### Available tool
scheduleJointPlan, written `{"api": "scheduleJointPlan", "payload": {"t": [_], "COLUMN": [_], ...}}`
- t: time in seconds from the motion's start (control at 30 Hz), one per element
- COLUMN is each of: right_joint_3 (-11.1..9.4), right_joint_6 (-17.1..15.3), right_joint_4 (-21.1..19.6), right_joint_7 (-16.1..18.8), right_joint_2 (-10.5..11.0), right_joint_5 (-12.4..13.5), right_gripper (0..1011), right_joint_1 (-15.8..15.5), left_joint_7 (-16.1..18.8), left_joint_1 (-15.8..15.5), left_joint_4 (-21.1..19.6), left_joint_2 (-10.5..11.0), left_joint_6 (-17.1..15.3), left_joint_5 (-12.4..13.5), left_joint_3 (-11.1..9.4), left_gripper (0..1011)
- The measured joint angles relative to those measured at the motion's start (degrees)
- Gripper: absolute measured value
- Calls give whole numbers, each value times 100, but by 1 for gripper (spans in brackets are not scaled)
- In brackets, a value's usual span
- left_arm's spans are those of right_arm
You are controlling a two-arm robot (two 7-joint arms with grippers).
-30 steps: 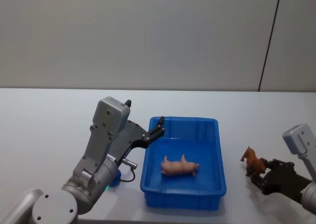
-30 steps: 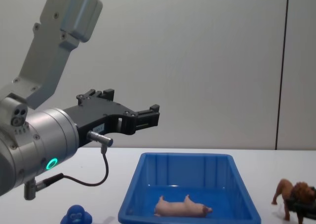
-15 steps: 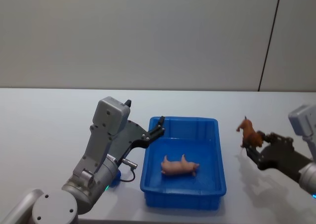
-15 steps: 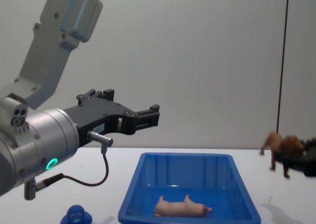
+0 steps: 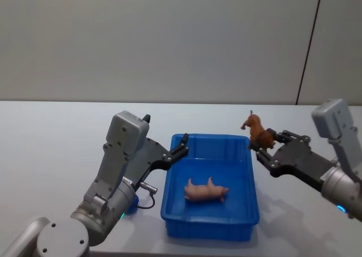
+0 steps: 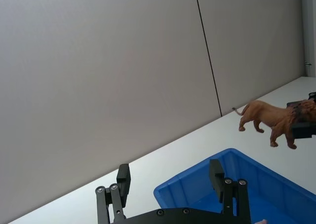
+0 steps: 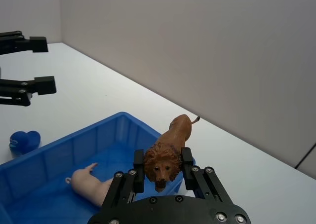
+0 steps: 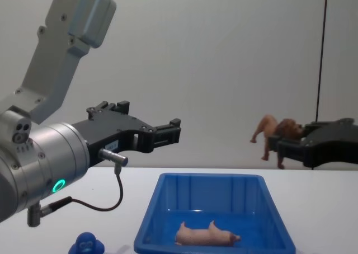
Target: Pick up the two dolls from the table and place them into the box.
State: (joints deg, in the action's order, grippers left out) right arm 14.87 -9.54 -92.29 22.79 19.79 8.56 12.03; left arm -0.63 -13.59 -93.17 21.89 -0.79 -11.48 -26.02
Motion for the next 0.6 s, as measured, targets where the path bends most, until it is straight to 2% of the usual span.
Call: {"api": "scheduleJointPlan", "payload": {"t": [0.4, 0.53, 0.6], "right_joint_3": [246, 295, 312], "right_joint_6": [-9, -17, -20], "right_joint_4": [319, 436, 483], "right_joint_7": [201, 208, 208], "right_joint_2": [-239, -289, -306], "right_joint_5": [-387, -466, -493], "right_gripper": [418, 500, 581], "right_joint_1": [193, 230, 245], "left_joint_7": [0, 0, 0], "left_joint_1": [0, 0, 0], "left_joint_4": [0, 0, 0], "left_joint_2": [0, 0, 0], "left_joint_6": [0, 0, 0], "left_joint_5": [0, 0, 0], "left_joint_3": [0, 0, 0], "left_gripper": [1001, 1001, 1001]}}
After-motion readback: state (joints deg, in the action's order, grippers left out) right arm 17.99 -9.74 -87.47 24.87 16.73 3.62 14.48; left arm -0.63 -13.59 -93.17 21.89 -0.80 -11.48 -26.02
